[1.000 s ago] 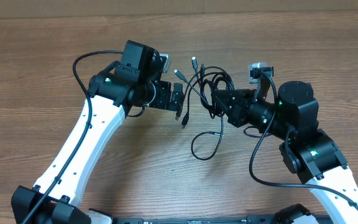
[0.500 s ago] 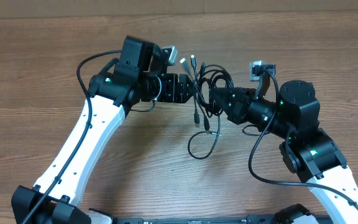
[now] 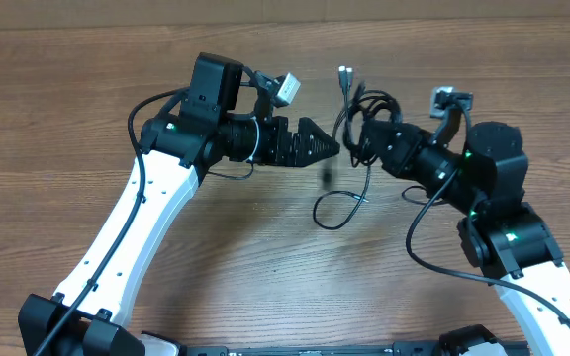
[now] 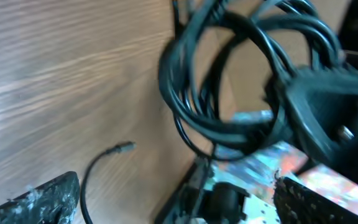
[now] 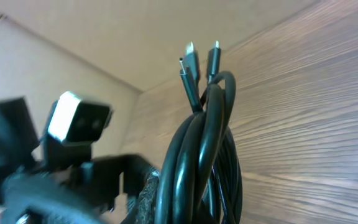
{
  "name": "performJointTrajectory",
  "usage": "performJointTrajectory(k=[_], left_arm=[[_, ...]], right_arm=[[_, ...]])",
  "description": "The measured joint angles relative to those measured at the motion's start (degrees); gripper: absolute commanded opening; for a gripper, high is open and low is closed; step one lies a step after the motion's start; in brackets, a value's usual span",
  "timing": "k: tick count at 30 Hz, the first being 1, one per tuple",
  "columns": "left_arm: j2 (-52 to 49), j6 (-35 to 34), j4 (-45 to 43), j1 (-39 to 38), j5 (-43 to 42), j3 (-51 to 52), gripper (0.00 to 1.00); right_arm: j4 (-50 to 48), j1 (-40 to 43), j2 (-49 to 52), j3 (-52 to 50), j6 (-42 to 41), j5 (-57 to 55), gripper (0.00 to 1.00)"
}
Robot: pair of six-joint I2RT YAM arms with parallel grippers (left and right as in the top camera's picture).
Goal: Untangle cables
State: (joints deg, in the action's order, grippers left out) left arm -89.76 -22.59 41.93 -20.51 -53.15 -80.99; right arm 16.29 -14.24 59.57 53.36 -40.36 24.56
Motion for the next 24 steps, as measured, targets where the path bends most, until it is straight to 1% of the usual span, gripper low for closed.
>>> performJointTrajectory(k=[4, 9, 12, 17, 18, 19, 23, 24], left_arm=[[0.0, 0.0, -0.1, 0.0, -2.3, 0.0, 1.0], [0.0, -0.4, -1.8, 0.0, -2.9, 0.0, 1.0], [0.0, -2.6, -2.1, 0.0, -2.4, 0.0, 1.0], [0.0, -10.0, -1.7, 0.0, -0.4, 0.0, 0.99], [0.0, -11.6, -1.7, 0.0, -0.2, 0.0, 0.97], [0.0, -13.1, -1.8, -0.1, 0.0, 0.0, 0.92], [0.0, -17.0, -2.8, -0.9, 0.5, 0.0, 0.87], [0.0, -17.7, -3.3, -1.2, 0.5, 0.0, 0.84]], right_arm=[[0.0, 1.5, 0.1, 0.0, -0.1, -0.1, 0.04], [-0.3, 2.3, 0.1, 0.0, -0.2, 1.0, 0.04], [-1.0, 2.3, 0.2, 0.0, -2.3, 2.4, 0.04], [-3.4, 2.3, 0.2, 0.0, -9.2, 4.0, 0.04], [-4.4, 2.3, 0.2, 0.0, -10.2, 4.7, 0.04], [-5.3, 2.3, 0.2, 0.0, -11.2, 5.4, 0.04], [-6.7, 2.3, 0.2, 0.0, -13.4, 7.8, 0.04], [-6.6, 2.3, 0.2, 0.0, -13.7, 8.6, 0.04]])
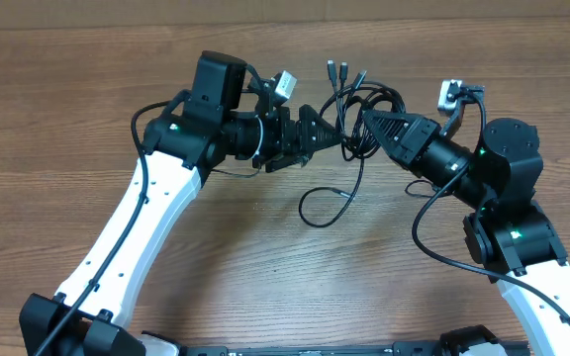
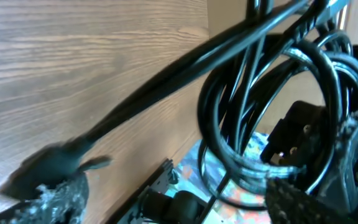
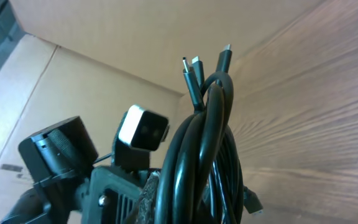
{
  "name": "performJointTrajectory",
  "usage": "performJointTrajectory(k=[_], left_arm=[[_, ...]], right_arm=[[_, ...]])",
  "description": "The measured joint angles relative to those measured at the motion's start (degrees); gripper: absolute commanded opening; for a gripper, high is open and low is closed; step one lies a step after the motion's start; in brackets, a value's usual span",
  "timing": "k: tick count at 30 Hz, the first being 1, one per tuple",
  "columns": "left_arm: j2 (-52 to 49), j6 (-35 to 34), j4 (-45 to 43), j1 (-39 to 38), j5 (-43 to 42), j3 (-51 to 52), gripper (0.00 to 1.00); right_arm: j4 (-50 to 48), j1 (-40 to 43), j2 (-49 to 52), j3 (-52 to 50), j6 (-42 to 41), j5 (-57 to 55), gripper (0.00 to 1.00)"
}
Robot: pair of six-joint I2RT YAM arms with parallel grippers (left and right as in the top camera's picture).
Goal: Untangle cables
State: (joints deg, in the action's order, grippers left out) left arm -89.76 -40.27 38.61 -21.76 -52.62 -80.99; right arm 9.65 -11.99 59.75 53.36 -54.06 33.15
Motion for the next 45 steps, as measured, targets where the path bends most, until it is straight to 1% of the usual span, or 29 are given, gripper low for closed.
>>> performJointTrajectory(k=[2, 4, 7, 10, 12, 14, 21, 28, 30, 37, 41, 45], left_arm=[[0.0, -0.8, -1.5, -0.7, 0.2, 0.0, 0.82], [0.0, -1.9, -3.0, -1.3, 0.3, 0.0, 0.76], [0.0, -3.1, -4.2, -1.5, 0.4, 0.0, 0.59], [0.0, -4.3, -4.4, -1.5, 0.8, 0.0, 0.43], [0.0, -4.8, -4.4, -1.5, 1.2, 0.0, 0.35], [0.0, -4.8, -4.4, -1.5, 1.3, 0.0, 0.3], [0.0, -4.8, -4.5, -1.5, 1.7, 0.0, 0.25], [0.0, -5.3, -4.7, -1.5, 1.7, 0.0, 0.11], [0.0, -5.9, -4.9, -1.5, 1.7, 0.0, 0.04], [0.0, -6.4, -5.0, -1.5, 2.1, 0.0, 0.04], [-0.1, -6.3, -4.6, -1.5, 2.7, 0.0, 0.04], [-0.3, -6.3, -4.4, -1.5, 3.2, 0.1, 0.04]], right_arm=[[0.0, 0.0, 0.0, 0.0, -0.3, 1.0, 0.04], [0.0, 0.0, 0.0, 0.0, -0.6, 2.0, 0.04], [0.4, 0.0, 0.0, 0.0, -1.0, 3.1, 0.04], [0.9, 0.0, 0.0, 0.0, -1.2, 4.0, 0.04], [1.0, 0.0, 0.0, 0.0, -1.2, 4.5, 0.04], [1.1, 0.0, 0.0, 0.0, -1.2, 4.9, 0.04], [1.1, 0.0, 0.0, 0.0, -1.2, 5.8, 0.04], [1.1, 0.0, 0.0, 0.0, -1.4, 7.0, 0.04], [1.2, 0.0, 0.0, 0.0, -1.4, 7.1, 0.04], [2.6, 0.0, 0.0, 0.0, -0.9, 7.1, 0.04], [6.9, 0.0, 0.0, 0.1, 1.6, 6.3, 0.04], [8.6, 0.0, 0.0, 0.2, 4.7, 5.4, 0.04]])
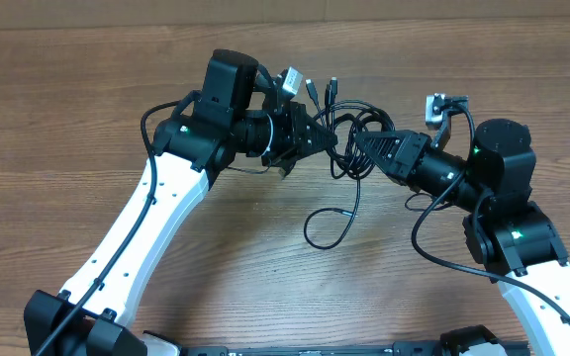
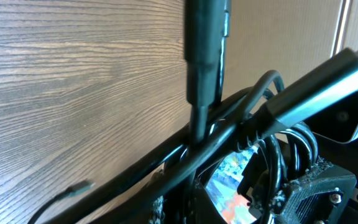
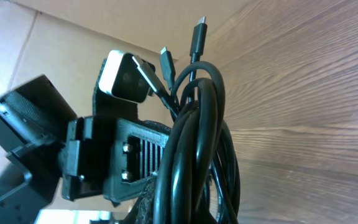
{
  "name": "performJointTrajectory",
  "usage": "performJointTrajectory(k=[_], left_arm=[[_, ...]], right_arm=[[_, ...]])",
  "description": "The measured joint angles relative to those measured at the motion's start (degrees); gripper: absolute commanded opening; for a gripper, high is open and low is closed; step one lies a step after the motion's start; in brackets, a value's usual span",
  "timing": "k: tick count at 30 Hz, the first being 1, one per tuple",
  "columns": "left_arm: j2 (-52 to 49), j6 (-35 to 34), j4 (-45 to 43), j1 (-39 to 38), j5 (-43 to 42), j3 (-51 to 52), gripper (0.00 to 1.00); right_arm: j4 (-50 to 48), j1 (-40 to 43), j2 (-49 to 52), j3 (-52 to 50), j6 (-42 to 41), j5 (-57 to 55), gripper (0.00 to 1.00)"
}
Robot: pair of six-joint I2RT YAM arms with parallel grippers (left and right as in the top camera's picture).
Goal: Untangle cables
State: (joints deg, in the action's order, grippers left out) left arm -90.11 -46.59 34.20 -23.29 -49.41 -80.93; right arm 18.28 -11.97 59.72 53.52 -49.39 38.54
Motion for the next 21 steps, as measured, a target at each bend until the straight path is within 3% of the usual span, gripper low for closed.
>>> performJointTrajectory(k=[2, 5, 6, 7, 10, 15, 21], left_arm=[[0.0, 0.0, 0.0, 0.0, 0.0, 0.0, 0.04], [0.0, 0.0, 0.0, 0.0, 0.2, 0.0, 0.04], [0.0, 0.0, -0.1, 0.0, 0.3, 0.0, 0.04], [0.0, 0.0, -0.2, 0.0, 0.3, 0.0, 0.04], [0.0, 0.0, -0.4, 0.2, 0.4, 0.0, 0.04], [0.0, 0.0, 1.5, 2.1, 0.4, 0.0, 0.04], [0.0, 0.0, 4.5, 5.5, 1.6, 0.0, 0.04]], right_arm=[[0.2, 0.0, 0.0, 0.0, 1.4, -0.1, 0.06], [1.0, 0.0, 0.0, 0.0, 3.5, -0.4, 0.19], [1.5, 0.0, 0.0, 0.0, 4.0, -0.6, 0.28], [2.1, 0.0, 0.0, 0.0, 4.6, -1.0, 0.49], [4.8, 0.0, 0.0, 0.0, 7.6, -2.8, 0.68], [8.4, 0.0, 0.0, 0.0, 10.6, -5.4, 0.82], [8.5, 0.0, 0.0, 0.0, 11.2, -5.9, 0.91]])
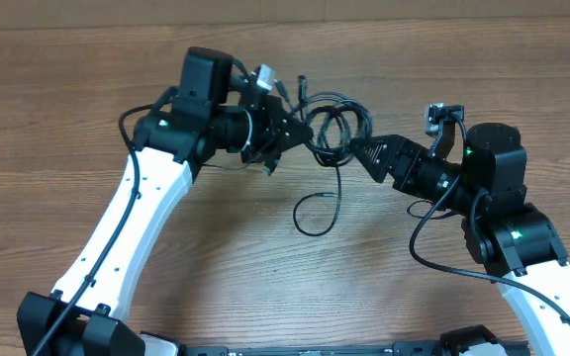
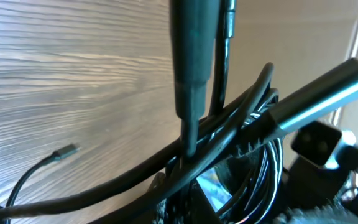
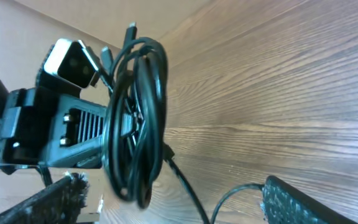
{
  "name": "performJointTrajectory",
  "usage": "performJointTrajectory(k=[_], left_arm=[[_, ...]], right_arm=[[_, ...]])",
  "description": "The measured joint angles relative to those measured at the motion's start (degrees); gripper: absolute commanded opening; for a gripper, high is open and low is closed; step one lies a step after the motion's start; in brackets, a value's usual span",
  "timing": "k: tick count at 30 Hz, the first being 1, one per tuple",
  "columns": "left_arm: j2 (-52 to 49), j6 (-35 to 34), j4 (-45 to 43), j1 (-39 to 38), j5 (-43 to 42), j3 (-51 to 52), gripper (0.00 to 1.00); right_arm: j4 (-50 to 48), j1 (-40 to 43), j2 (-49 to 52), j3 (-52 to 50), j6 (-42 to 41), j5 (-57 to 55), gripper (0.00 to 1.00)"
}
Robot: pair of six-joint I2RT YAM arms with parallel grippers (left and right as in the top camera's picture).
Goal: Untangle cables
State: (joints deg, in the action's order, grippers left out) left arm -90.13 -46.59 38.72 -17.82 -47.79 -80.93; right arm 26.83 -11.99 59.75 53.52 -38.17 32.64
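A coiled bundle of black cables (image 1: 332, 124) hangs above the wooden table (image 1: 67, 119), its plug ends (image 1: 300, 84) sticking up at the back. My left gripper (image 1: 303, 138) is shut on the bundle's left side; in the left wrist view the cables (image 2: 229, 134) cross right over its jaws. One loose tail (image 1: 315, 213) drops to the table in a small loop. My right gripper (image 1: 361, 154) stands open just right of the bundle, apart from it. In the right wrist view its fingers (image 3: 303, 202) spread wide, with the bundle (image 3: 135, 112) ahead of them.
Cardboard walls (image 3: 17, 25) rise behind the table's far edge. Both arms reach in from the near side and meet over the middle of the table.
My right gripper has opened, let go of the bundle and sits a little further right. The left gripper, still shut on the bundle, has carried it slightly to the left.
At first my right gripper held the raised bundle and the left stood open beside it. Then the left gripper's open fingers were around the cables. Later both grippers were shut on the bundle. Now the left alone holds it.
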Motion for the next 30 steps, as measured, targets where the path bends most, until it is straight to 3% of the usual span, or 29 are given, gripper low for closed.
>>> performJointTrajectory(k=[10, 18, 28, 30], left_arm=[[0.0, 1.8, 0.9, 1.2, 2.6, 0.0, 0.04], [0.0, 16.4, 0.2, 1.2, -3.0, 0.0, 0.04], [0.0, 31.0, -5.9, -1.0, -15.1, 0.0, 0.04], [0.0, 32.0, -7.0, -2.1, -15.8, 0.0, 0.04]], right_arm=[[0.0, 0.0, 0.0, 0.0, 0.1, 0.9, 0.91], [0.0, 0.0, 0.0, 0.0, 0.1, -5.0, 0.84], [1.3, 0.0, 0.7, 0.0, 1.6, -7.1, 0.49], [1.9, 0.0, 1.2, 0.0, 1.9, -7.2, 0.35]])
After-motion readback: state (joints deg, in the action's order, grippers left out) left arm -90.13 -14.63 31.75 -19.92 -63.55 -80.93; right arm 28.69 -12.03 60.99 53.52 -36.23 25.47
